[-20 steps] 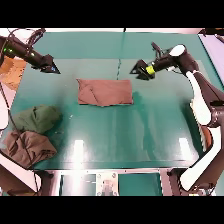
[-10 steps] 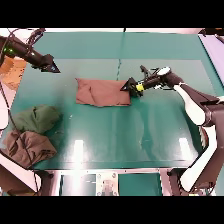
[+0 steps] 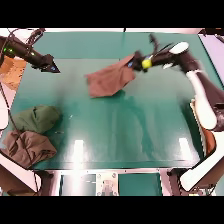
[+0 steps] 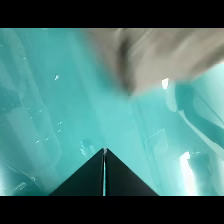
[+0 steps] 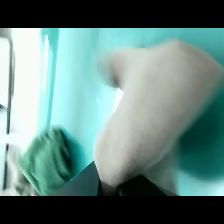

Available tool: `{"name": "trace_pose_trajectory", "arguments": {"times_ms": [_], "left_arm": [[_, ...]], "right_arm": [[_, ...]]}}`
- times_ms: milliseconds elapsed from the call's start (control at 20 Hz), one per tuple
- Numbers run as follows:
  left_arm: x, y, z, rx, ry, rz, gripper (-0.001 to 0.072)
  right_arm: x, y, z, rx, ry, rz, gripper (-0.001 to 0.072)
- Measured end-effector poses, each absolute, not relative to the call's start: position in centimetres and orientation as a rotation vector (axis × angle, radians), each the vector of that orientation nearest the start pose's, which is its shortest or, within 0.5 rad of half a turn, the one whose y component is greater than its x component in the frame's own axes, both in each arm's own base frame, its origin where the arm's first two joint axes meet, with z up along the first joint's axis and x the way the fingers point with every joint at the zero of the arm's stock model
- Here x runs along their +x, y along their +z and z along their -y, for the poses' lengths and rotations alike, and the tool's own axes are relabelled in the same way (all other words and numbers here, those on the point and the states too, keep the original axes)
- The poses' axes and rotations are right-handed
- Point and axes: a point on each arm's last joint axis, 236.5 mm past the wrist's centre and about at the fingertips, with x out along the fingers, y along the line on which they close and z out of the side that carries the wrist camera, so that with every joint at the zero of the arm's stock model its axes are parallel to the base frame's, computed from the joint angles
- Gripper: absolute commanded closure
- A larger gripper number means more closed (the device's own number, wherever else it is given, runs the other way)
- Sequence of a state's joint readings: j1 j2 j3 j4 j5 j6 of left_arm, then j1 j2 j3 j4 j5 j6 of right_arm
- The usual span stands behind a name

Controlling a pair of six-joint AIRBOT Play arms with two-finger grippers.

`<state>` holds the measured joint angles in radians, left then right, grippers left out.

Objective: Fold the shirts.

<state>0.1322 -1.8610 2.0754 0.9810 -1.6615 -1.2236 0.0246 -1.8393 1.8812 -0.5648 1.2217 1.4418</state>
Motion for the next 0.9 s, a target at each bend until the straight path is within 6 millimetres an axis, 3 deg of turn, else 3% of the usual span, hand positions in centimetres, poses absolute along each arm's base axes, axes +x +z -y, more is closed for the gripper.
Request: {"name": "trace_pose_trajectory", "arguments": {"times_ms": [200, 300, 450, 600, 700, 900], "left_arm": [[48.4, 7.6, 6.8, -0.183, -0.639, -1.272, 0.0684], [48.2, 7.6, 6.8, -0.182, -0.642, -1.279, 0.0684], [48.0, 7.6, 6.8, -0.182, -0.646, -1.288, 0.0684], [48.0, 7.6, 6.8, -0.183, -0.646, -1.290, 0.0684], [48.0, 7.6, 6.8, -0.184, -0.645, -1.290, 0.0684], [47.9, 7.6, 6.8, -0.184, -0.646, -1.291, 0.0684]], "right_arm": [[54.0, 19.0, -9.6, 0.723, 0.547, -0.865, 0.0690], [53.2, 21.4, -3.3, 0.729, 0.426, -0.803, 0.0690], [50.7, 23.4, 6.4, 0.737, 0.206, -0.740, 0.0690], [46.4, 24.1, 15.5, 0.757, -0.041, -0.714, 0.0691], [42.8, 24.1, 20.2, 0.779, -0.197, -0.713, 0.0691], [35.3, 22.6, 26.3, 0.833, -0.494, -0.790, 0.0691]]}}
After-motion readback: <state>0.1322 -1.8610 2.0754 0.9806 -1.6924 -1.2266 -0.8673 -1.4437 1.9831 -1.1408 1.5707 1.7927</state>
